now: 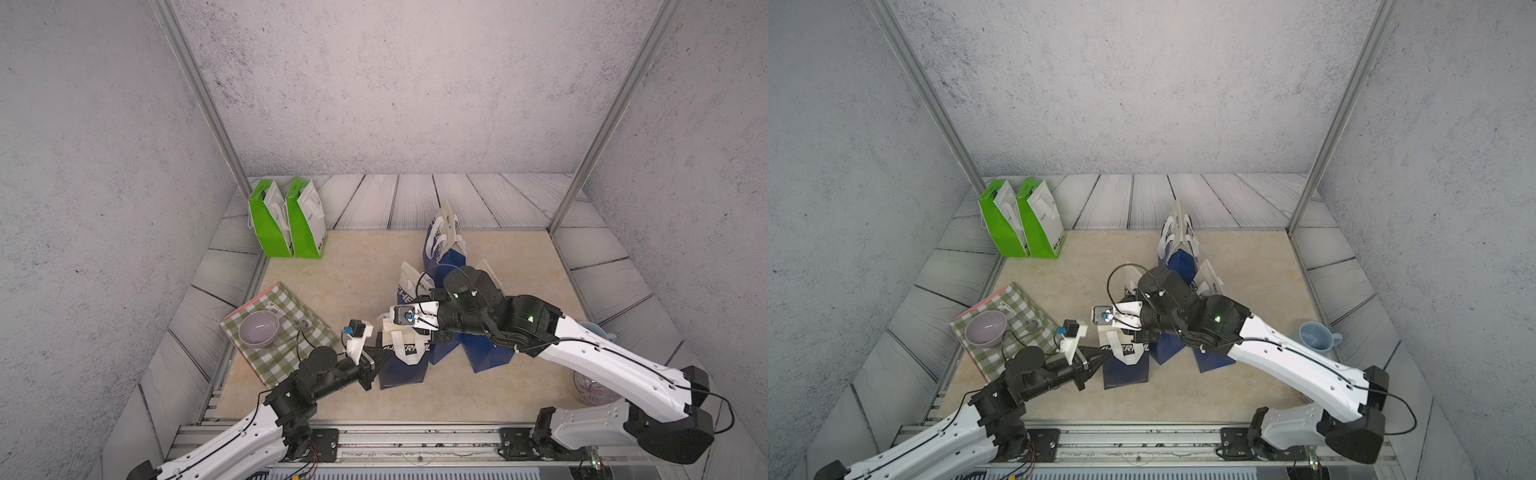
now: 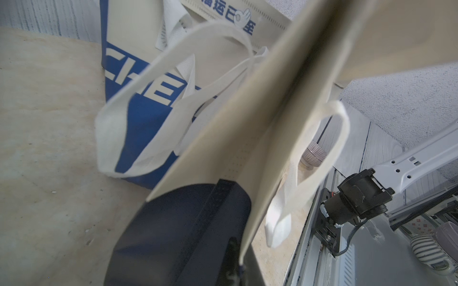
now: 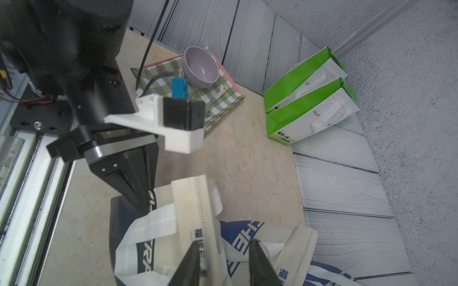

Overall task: Open the takeout bag
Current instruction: Open the takeout bag at the center of the board.

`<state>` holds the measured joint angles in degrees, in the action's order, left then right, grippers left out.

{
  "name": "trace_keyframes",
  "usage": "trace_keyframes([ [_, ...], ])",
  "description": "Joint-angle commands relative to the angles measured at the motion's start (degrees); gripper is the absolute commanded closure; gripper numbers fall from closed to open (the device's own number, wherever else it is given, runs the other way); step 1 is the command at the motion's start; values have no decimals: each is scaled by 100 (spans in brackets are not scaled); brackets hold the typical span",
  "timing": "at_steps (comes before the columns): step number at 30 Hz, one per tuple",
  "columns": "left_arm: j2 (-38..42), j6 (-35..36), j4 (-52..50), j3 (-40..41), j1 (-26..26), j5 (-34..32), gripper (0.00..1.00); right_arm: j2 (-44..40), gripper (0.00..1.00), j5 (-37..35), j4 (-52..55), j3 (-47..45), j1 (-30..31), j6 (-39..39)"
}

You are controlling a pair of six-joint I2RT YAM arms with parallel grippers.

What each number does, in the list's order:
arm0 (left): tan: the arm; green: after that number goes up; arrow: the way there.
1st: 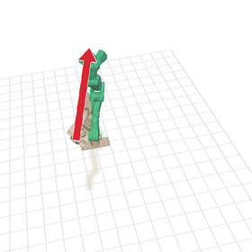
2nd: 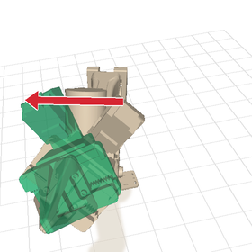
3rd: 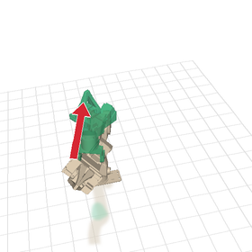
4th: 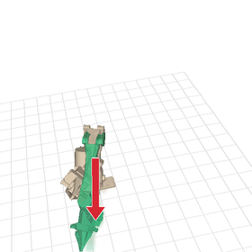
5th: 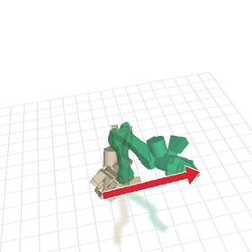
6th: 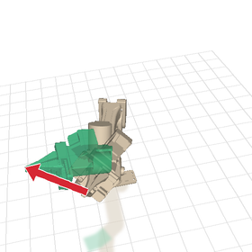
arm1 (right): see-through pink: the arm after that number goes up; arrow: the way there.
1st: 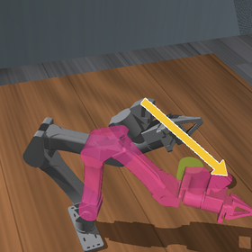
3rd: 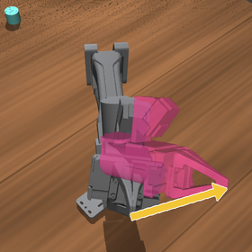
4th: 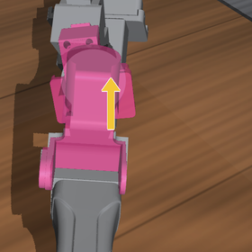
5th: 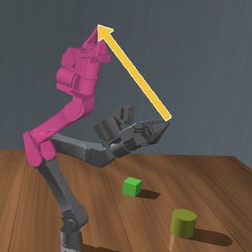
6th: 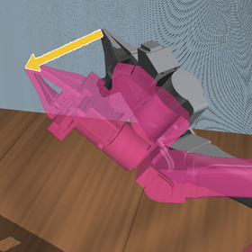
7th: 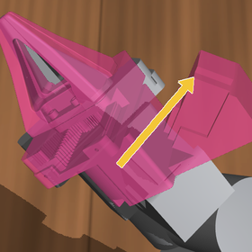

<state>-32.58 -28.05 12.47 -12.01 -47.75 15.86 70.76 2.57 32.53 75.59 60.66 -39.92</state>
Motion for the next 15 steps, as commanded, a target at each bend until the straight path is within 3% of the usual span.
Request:
trace_keyframes([
  [1,39,82,-104,-100,-17,-12,100,-486,65,-94,-1153,-835,-18,-425],
  [4,40,81,-105,-93,-24,-11,100,-741,65,-186,-1717,-1323,-10,-580],
  [15,18,78,-104,-108,-24,-21,100,-650,63,-378,-2100,-1733,146,-1129],
])
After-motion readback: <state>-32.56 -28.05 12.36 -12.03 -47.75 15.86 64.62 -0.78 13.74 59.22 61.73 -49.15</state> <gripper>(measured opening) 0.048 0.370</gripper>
